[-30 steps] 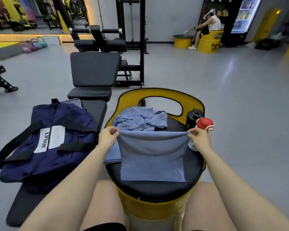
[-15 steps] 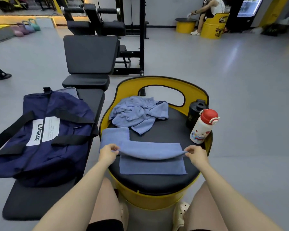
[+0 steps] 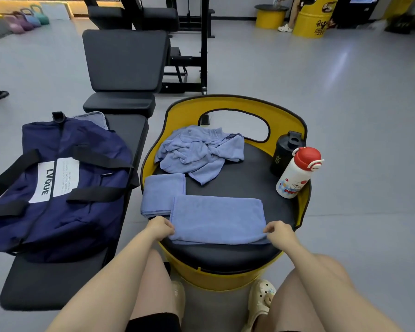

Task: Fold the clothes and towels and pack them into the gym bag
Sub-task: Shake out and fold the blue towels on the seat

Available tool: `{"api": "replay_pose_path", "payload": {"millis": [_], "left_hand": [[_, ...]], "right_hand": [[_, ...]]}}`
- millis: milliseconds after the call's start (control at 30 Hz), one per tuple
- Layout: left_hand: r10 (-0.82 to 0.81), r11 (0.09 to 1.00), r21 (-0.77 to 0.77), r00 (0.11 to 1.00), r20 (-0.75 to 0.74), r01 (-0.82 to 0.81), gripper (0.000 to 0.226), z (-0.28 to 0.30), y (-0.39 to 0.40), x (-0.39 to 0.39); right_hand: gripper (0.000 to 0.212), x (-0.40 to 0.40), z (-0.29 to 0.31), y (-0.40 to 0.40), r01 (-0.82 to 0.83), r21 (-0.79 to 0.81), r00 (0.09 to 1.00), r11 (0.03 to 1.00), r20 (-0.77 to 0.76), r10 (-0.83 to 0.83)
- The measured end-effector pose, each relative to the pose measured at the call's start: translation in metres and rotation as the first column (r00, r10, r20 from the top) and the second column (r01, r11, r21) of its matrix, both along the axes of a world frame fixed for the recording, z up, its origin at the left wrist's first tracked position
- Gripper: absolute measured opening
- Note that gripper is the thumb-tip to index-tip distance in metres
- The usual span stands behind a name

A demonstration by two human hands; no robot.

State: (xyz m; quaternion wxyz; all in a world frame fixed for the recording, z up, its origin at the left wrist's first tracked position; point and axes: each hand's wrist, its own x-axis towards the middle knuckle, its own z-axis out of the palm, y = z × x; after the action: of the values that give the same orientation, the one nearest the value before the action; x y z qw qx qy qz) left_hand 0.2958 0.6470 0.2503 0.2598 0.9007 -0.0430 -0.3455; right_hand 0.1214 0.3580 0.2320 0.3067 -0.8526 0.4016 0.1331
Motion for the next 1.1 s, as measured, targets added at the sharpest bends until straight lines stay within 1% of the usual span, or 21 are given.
{"api": "replay_pose_path", "payload": {"millis": [33,133,267,400,467,600,667,767,833,933,1033,1100], "left_hand": [[0.010,1.000,0.001,1.000,0.006,-0.010,0.009,0.000,0.000,0.002],[0.043,0.999,0.007,0.998,0.051,-0.043,0.025,-0.001,-0.001,0.008],[0.130,0.991,-0.046,0.990,0.057,-0.128,0.047,0.001,-0.012,0.016],[0.207,0.976,-0.097,0.971,0.122,-0.196,0.043,-0.001,-0.026,0.026],[0.255,0.962,-0.134,0.958,0.128,-0.238,0.040,-0.005,-0.031,0.030],[0.333,0.935,-0.185,0.931,0.151,-0.304,0.041,-0.013,-0.039,0.036],[0.360,0.924,-0.207,0.915,0.183,-0.322,0.037,-0.016,-0.043,0.038],[0.400,0.902,-0.251,0.900,0.175,-0.352,0.033,-0.021,-0.047,0.040],[0.458,0.865,-0.300,0.877,0.146,-0.402,0.029,-0.024,-0.049,0.043],[0.574,0.767,-0.386,0.817,0.054,-0.513,0.027,-0.028,-0.050,0.049],[0.652,0.652,-0.445,0.753,-0.084,-0.614,0.022,-0.031,-0.053,0.052],[0.689,0.557,-0.472,0.698,-0.195,-0.683,0.015,-0.031,-0.055,0.053]], "right_hand": [[0.021,0.002,0.000,0.000,0.025,0.024,1.000,0.999,0.010,-0.026],[0.021,0.009,0.001,-0.002,0.082,0.057,0.996,0.995,0.018,-0.083],[0.015,0.024,0.004,-0.011,0.124,0.075,0.990,0.989,0.053,-0.128],[0.030,0.040,0.005,-0.022,0.145,0.091,0.986,0.985,0.073,-0.152],[0.035,0.048,0.003,-0.025,0.147,0.100,0.986,0.984,0.060,-0.154],[0.029,0.060,-0.005,-0.028,0.173,0.120,0.982,0.977,0.053,-0.181],[0.027,0.064,-0.009,-0.028,0.208,0.133,0.974,0.969,0.069,-0.218],[0.028,0.070,-0.011,-0.029,0.279,0.182,0.945,0.943,0.120,-0.303],[0.029,0.074,-0.011,-0.030,0.327,0.216,0.914,0.920,0.175,-0.366],[0.023,0.077,-0.012,-0.035,0.360,0.260,0.873,0.896,0.246,-0.422],[0.012,0.080,-0.015,-0.039,0.372,0.300,0.840,0.878,0.293,-0.456],[0.010,0.084,-0.015,-0.038,0.378,0.327,0.818,0.866,0.321,-0.478]]}}
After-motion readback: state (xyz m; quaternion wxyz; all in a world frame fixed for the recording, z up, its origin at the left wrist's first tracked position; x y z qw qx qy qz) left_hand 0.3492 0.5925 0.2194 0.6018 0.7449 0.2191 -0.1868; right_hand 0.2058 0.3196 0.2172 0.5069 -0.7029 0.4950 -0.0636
